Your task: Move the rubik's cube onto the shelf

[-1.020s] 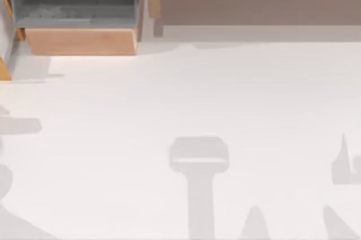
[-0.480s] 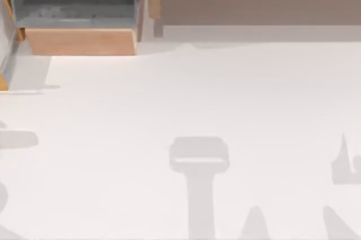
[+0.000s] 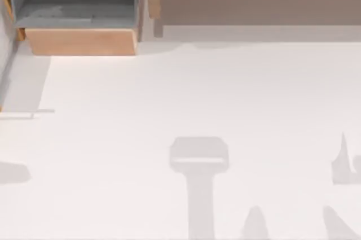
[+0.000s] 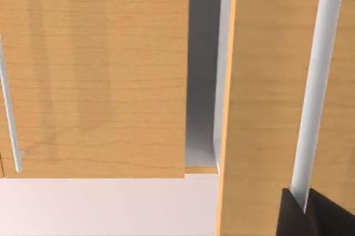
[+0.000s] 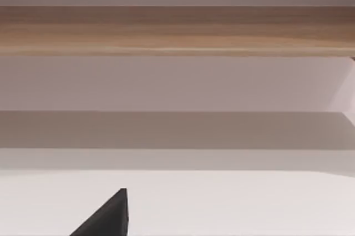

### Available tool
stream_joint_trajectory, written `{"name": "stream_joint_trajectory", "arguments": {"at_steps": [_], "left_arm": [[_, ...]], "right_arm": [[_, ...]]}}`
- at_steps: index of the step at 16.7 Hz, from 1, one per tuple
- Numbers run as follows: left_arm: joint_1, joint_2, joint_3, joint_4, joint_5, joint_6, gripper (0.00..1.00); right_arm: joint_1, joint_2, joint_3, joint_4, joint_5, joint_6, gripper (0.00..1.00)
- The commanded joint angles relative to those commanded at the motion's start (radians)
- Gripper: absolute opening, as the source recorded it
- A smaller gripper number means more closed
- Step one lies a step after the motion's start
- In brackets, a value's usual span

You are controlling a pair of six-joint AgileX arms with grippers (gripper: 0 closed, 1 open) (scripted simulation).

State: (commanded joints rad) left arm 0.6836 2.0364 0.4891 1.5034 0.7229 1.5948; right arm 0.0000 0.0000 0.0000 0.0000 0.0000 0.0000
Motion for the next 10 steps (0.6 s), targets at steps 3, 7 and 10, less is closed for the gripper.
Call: {"name": "stream_joint_trajectory", "arguments": {"at_steps": [3, 7, 10], "left_arm": [[0.001, 0.0, -0.001, 0.001, 0.001, 0.0, 0.0], [0.001, 0.0, -0.001, 0.001, 0.001, 0.0, 0.3], [0.001, 0.0, -0.001, 0.001, 0.001, 0.0, 0.53]], "right_arm": [[0.0, 0.0, 0.0, 0.0, 0.0, 0.0, 1.0], [0.0, 0.0, 0.0, 0.0, 0.0, 0.0, 1.0], [0.0, 0.0, 0.0, 0.0, 0.0, 0.0, 1.0]]}}
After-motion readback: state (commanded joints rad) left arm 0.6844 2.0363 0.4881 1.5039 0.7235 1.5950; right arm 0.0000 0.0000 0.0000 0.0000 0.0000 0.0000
